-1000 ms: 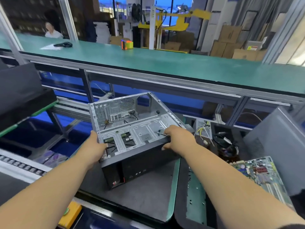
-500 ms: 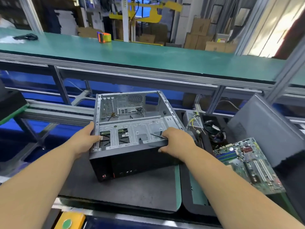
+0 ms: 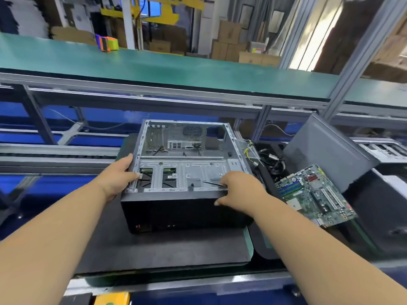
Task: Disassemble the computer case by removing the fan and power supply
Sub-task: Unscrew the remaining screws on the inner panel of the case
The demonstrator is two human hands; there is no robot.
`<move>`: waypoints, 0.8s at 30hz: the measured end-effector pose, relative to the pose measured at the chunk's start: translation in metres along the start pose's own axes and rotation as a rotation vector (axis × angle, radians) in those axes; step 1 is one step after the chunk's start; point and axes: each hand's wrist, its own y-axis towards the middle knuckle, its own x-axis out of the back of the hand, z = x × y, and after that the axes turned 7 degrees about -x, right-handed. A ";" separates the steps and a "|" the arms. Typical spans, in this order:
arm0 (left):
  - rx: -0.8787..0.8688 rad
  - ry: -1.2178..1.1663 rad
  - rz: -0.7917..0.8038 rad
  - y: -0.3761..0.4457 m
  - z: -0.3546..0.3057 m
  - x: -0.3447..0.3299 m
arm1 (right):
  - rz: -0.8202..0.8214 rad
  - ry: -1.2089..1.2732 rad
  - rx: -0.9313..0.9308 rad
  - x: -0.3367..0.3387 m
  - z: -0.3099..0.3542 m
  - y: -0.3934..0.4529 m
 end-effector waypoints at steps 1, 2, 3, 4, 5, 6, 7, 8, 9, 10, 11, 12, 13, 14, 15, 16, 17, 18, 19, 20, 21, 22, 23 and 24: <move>-0.007 -0.001 0.002 0.000 0.001 0.000 | 0.004 -0.006 -0.009 0.001 0.001 -0.001; -0.014 -0.003 0.003 0.001 0.002 0.000 | 0.008 -0.011 -0.016 0.002 0.002 -0.001; -0.020 -0.001 0.005 0.002 0.002 0.000 | 0.014 -0.016 -0.023 0.003 0.004 -0.001; -0.023 0.004 0.006 0.002 0.002 0.001 | 0.019 -0.022 -0.030 0.003 0.005 -0.002; -0.023 0.008 0.008 0.002 0.001 0.001 | 0.025 -0.029 -0.037 0.004 0.007 -0.002; -0.018 0.006 0.012 0.002 0.000 0.002 | 0.030 -0.029 -0.042 0.004 0.008 -0.002; -0.009 0.003 0.014 0.001 -0.002 0.001 | 0.042 -0.022 -0.046 0.005 0.008 -0.002; 0.000 0.014 0.009 -0.001 -0.004 0.000 | 0.060 -0.006 -0.045 0.007 0.007 -0.001; 0.002 0.051 -0.008 -0.004 -0.008 -0.003 | 0.088 0.013 -0.042 0.009 0.005 -0.001; -0.007 0.114 -0.040 -0.008 -0.013 -0.006 | 0.121 0.039 -0.039 0.012 0.003 0.001; -0.035 0.193 -0.082 -0.012 -0.019 -0.010 | 0.156 0.074 -0.038 0.016 0.000 0.003; -0.091 0.269 -0.127 -0.016 -0.026 -0.014 | 0.190 0.120 -0.039 0.019 -0.002 0.005; -0.164 0.323 -0.162 -0.019 -0.034 -0.019 | 0.217 0.164 -0.044 0.023 -0.003 0.008; -0.235 0.340 -0.176 -0.021 -0.044 -0.025 | 0.233 0.192 -0.043 0.026 -0.002 0.013; -0.287 0.326 -0.161 -0.025 -0.054 -0.032 | 0.238 0.198 -0.030 0.028 0.000 0.018; -0.321 0.294 -0.123 -0.027 -0.064 -0.039 | 0.235 0.194 -0.005 0.029 0.003 0.024; -0.337 0.262 -0.074 -0.029 -0.074 -0.047 | 0.229 0.186 0.030 0.031 0.005 0.030; -0.338 0.247 -0.023 -0.029 -0.083 -0.055 | 0.227 0.175 0.073 0.032 0.009 0.037; -0.335 0.250 0.018 -0.030 -0.091 -0.062 | 0.226 0.159 0.122 0.034 0.012 0.043; -0.329 0.255 0.043 -0.030 -0.098 -0.068 | 0.222 0.141 0.177 0.036 0.014 0.050; -0.318 0.253 0.058 -0.029 -0.104 -0.073 | 0.214 0.118 0.235 0.038 0.016 0.057; -0.301 0.249 0.061 -0.029 -0.107 -0.077 | 0.200 0.102 0.291 0.040 0.016 0.063; -0.281 0.253 0.050 -0.028 -0.109 -0.079 | 0.185 0.105 0.340 0.042 0.016 0.068; -0.261 0.265 0.023 -0.027 -0.111 -0.081 | 0.175 0.130 0.384 0.043 0.014 0.073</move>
